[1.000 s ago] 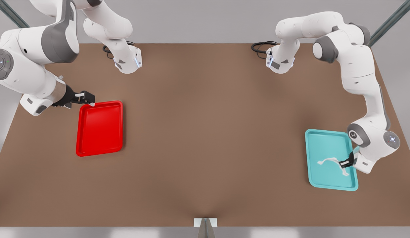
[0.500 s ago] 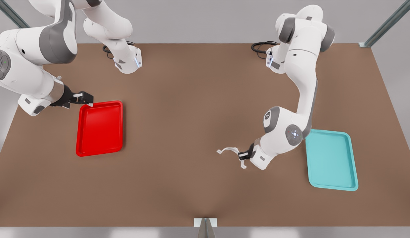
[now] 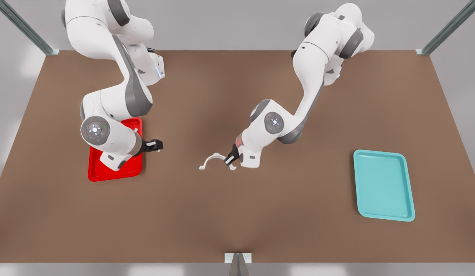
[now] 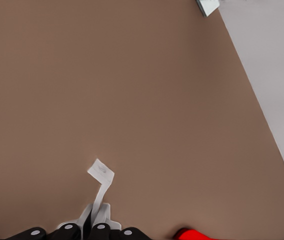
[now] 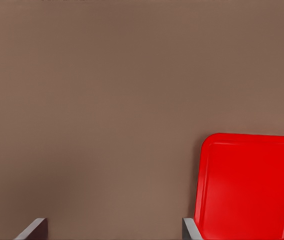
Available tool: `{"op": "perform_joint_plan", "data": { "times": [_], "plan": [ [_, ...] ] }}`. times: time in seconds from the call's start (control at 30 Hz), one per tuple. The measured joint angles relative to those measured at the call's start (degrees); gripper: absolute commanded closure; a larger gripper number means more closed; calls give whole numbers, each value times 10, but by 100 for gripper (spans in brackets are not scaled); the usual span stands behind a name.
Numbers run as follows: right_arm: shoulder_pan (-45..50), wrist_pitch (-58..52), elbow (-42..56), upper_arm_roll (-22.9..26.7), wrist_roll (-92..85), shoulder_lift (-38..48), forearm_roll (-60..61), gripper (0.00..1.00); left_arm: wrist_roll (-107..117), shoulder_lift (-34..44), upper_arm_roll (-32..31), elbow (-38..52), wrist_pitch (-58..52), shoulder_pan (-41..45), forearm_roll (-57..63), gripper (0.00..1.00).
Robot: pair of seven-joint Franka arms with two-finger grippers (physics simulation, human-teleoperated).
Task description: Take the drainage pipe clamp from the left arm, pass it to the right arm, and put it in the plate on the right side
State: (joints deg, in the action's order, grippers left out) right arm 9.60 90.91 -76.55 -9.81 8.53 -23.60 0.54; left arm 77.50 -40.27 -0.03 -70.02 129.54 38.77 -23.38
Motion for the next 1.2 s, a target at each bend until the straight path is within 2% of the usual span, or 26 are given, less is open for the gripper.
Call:
{"op": "perform_joint_plan", "data": {
  "times": [0.1,0.2,0.3,0.73,0.77,0.8,1.03,1.07,1.1,1.2],
  "plan": [
    [42,41,11,-1,56,-26,-1,0,72,1,-1,0,6,1,0,79],
    [74,66,101,-9,124,-95,0,0,133,1,-1,0,10,1,0,79],
    [95,91,141,-18,191,-135,-1,0,184,1,-1,0,12,3,0,79],
    [138,167,113,-21,389,-168,-10,0,313,3,-2,0,15,6,0,79],
    [140,171,109,-21,399,-168,-15,25,320,3,-2,0,16,6,0,79],
    [144,175,107,-21,408,-169,-23,79,326,3,-2,0,16,6,0,79],
    [148,202,94,-21,451,-170,-42,79,360,3,-1,0,16,7,0,79],
    [148,205,92,-21,457,-170,-46,79,364,3,-1,0,16,8,0,60],
    [148,207,90,-21,462,-170,-48,79,368,3,-1,0,16,9,1,0],
    [148,210,89,-21,476,-170,-53,79,382,3,-1,0,23,12,8,0]
  ]
}}
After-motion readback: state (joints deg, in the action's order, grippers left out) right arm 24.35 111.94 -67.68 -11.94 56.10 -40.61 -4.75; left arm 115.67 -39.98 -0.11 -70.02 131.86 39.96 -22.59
